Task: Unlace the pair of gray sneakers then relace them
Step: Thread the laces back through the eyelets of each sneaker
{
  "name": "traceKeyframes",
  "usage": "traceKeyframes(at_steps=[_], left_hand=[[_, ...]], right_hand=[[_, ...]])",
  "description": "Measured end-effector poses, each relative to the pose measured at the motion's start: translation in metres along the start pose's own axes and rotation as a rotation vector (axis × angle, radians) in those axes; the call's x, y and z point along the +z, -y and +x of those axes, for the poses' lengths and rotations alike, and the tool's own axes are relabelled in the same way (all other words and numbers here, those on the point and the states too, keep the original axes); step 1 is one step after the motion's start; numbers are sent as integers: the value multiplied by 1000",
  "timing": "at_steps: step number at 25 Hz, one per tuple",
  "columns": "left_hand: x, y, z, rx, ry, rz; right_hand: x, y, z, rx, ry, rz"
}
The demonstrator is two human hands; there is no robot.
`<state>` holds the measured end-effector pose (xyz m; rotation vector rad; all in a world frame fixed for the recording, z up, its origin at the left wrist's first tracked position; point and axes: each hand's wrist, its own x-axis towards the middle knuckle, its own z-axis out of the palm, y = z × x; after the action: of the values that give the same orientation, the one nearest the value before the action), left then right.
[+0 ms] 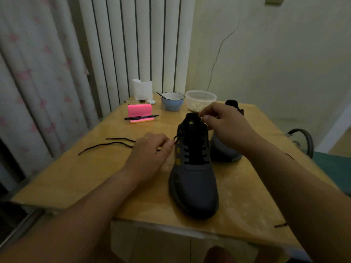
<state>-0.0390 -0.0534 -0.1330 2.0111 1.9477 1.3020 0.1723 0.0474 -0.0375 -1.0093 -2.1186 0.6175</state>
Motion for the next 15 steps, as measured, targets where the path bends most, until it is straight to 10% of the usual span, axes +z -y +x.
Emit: traceKeyframes(at_steps=[3, 8, 15], left_hand=[[-11, -15, -2, -147, 213, -104], [-77, -48, 40, -202, 74, -514], [-110, -97, 78, -282, 90, -1136]], right_hand=[[4, 17, -4, -92, 18, -8], [26, 67, 1, -245, 361, -250], [-24, 118, 36, -38, 102, 257]])
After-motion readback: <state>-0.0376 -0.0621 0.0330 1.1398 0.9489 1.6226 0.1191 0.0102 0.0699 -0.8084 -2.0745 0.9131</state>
